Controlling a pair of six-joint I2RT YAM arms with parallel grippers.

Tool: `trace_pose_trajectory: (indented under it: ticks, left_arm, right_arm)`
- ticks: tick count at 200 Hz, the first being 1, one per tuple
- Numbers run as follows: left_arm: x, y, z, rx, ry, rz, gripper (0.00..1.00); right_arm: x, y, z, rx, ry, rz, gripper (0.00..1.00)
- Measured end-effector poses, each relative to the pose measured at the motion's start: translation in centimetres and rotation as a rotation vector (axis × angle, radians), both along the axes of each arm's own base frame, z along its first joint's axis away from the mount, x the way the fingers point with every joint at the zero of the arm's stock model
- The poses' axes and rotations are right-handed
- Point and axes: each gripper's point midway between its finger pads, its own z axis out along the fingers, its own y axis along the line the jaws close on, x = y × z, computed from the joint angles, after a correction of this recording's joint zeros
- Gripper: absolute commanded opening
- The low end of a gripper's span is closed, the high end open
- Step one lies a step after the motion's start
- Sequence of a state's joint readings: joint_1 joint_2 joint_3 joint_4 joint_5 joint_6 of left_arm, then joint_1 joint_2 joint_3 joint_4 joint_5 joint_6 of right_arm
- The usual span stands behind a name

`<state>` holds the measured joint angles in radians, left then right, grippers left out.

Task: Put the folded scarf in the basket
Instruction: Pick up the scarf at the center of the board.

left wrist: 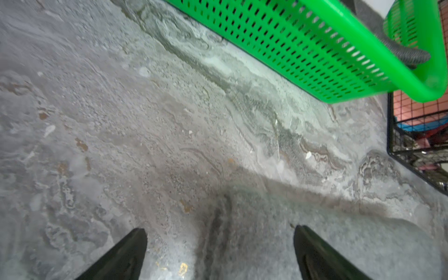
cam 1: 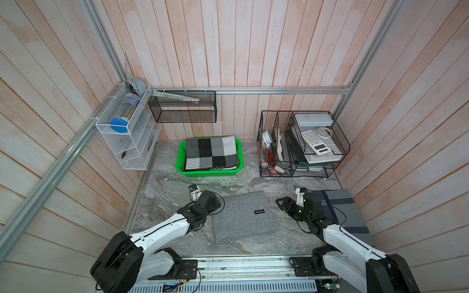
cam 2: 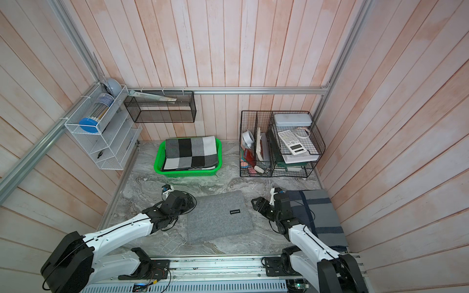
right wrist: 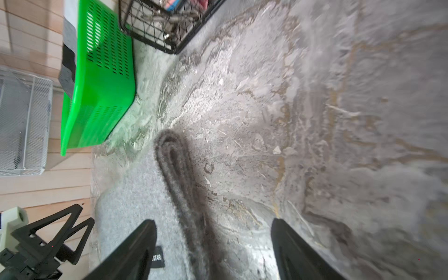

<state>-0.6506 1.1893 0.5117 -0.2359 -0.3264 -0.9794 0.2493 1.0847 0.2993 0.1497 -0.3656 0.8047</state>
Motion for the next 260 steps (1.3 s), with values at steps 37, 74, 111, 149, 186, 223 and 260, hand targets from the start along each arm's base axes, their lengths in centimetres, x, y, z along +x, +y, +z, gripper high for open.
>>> trace_pose_trajectory:
  ticks: [37,74,111,149,186,223,260]
  left_arm:
    - [-2.1,0.0,-2.3,-0.027,0.081,-0.034,1.00]
    - [-2.3,-0.7,-2.8,-0.085,0.087,-0.040,0.99]
    - [-1.5,-1.8,-2.7,-0.137,0.065,-0.042,0.92]
    - [-1.0,-2.7,-2.7,-0.190,0.049,-0.044,0.81]
    - [-0.8,-3.9,-3.1,-0.249,0.045,-0.068,0.62]
    - [-0.8,-4.9,-3.7,-0.294,0.062,-0.092,0.05]
    - [-0.6,-6.0,-2.3,-0.344,0.022,-0.142,0.00]
  right_arm:
    - [2.4,2.7,0.9,0.057,-0.016,0.131,0.77]
    - [1.6,4.1,-0.4,0.049,0.015,0.203,0.77]
    - [1.2,5.8,-0.4,0.015,0.003,0.270,0.77]
    - [0.5,6.4,-2.2,-0.021,0.046,0.289,0.77]
    - [0.9,8.1,-2.2,-0.031,0.032,0.327,0.74]
    - [0.3,9.4,-2.6,-0.022,0.041,0.358,0.28]
    - [-0.2,9.8,-1.1,0.018,-0.006,0.361,0.00]
